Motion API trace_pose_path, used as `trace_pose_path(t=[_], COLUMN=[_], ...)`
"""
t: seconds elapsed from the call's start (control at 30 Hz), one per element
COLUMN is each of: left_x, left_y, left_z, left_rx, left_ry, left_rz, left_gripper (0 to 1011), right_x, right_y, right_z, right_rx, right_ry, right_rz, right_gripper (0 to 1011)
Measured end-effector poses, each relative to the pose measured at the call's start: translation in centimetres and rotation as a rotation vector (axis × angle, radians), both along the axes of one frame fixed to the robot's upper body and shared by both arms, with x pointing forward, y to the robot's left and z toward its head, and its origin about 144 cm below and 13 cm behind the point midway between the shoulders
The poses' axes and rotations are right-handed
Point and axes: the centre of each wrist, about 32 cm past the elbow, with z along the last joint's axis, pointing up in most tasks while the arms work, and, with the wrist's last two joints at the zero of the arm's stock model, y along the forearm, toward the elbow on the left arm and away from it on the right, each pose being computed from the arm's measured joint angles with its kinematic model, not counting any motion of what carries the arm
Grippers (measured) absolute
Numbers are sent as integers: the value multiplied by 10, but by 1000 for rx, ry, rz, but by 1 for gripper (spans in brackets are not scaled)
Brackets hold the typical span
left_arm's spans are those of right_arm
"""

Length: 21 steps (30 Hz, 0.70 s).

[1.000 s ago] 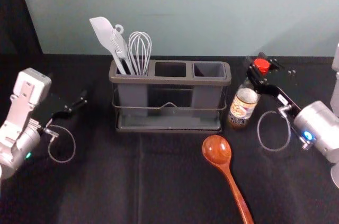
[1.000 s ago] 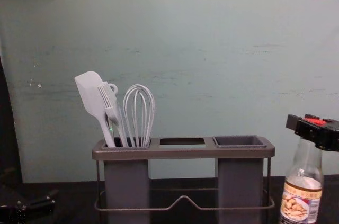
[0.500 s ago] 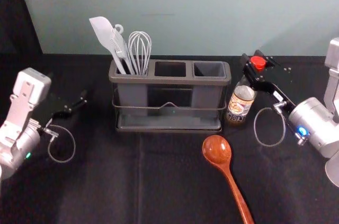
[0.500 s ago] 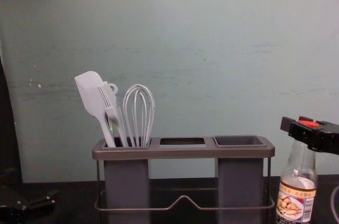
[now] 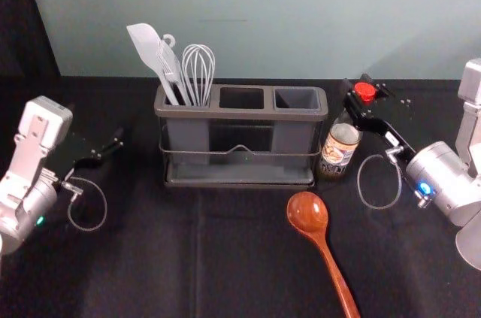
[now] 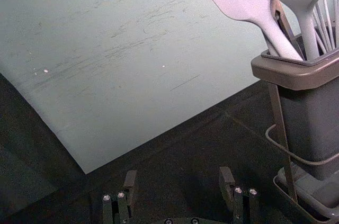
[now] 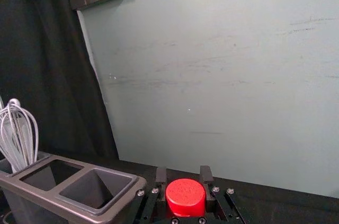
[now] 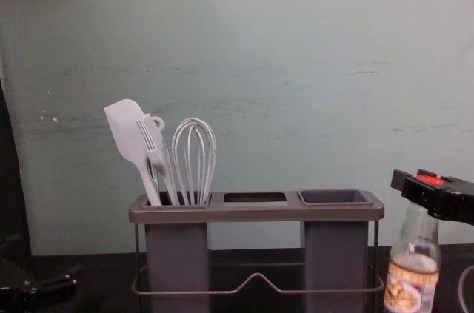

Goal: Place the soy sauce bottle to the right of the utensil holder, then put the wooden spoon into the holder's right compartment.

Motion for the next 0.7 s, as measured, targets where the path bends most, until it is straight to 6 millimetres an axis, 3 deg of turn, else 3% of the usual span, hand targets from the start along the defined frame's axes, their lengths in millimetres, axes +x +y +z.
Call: trace_pose_path(t=[0.07, 0.17, 0.27, 0.57, 0.7], left_x=[0, 0, 0, 0, 0], left_y=[0, 0, 0, 0, 0], left_z=[0, 0, 0, 0, 0], left_rx=[0, 0, 0, 0, 0], left_ry=[0, 0, 0, 0, 0], left_rz=[0, 0, 0, 0, 0], left_gripper=[1000, 1000, 1000, 1001, 1000], right_x=[0, 0, -2, -10, -15], right_y=[0, -1, -2, -8, -9], right_z=[-1, -2, -1, 18, 22], right_rx=[-1, 6, 15, 9, 12], right_ry=[1, -7, -18, -89, -104], right_rz=[-1, -5, -8, -6, 1], right_gripper=[411, 560, 620, 916, 1002])
